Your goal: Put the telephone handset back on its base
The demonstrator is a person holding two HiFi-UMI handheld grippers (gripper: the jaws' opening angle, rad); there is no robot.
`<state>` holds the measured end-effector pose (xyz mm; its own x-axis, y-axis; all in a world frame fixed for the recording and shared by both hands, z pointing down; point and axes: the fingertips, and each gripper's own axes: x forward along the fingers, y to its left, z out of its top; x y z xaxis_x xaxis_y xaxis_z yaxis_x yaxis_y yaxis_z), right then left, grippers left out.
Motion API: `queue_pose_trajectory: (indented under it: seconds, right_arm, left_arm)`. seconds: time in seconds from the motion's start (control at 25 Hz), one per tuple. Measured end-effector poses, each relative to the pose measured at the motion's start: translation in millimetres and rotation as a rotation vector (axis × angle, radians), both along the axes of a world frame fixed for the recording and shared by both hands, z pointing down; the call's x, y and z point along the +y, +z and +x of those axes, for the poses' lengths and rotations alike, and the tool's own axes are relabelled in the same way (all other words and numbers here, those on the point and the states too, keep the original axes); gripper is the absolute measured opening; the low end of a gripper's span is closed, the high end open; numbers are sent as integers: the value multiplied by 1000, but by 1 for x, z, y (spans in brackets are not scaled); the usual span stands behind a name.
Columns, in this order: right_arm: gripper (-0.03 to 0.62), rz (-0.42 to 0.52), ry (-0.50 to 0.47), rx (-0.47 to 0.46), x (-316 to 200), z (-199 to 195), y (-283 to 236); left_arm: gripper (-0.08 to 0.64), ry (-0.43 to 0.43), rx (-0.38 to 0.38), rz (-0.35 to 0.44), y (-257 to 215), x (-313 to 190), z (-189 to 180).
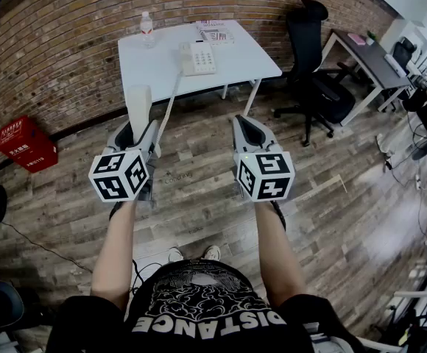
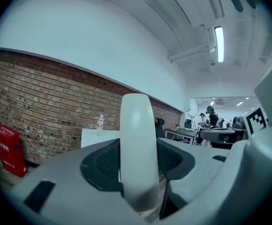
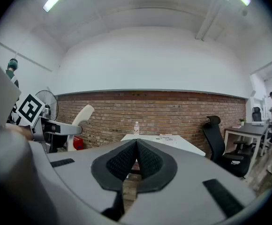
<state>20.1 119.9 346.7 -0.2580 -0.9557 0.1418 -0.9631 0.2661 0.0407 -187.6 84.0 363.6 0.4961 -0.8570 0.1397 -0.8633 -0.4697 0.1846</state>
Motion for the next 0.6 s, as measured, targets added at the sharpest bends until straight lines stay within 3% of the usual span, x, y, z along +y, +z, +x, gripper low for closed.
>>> queue_pose_trajectory:
  seconds: [0.6]
  right_arm:
    - [0,-18,-43,-8,-20,44,16]
  left_arm:
    - [218,-43,-24,-37,18,-20,43]
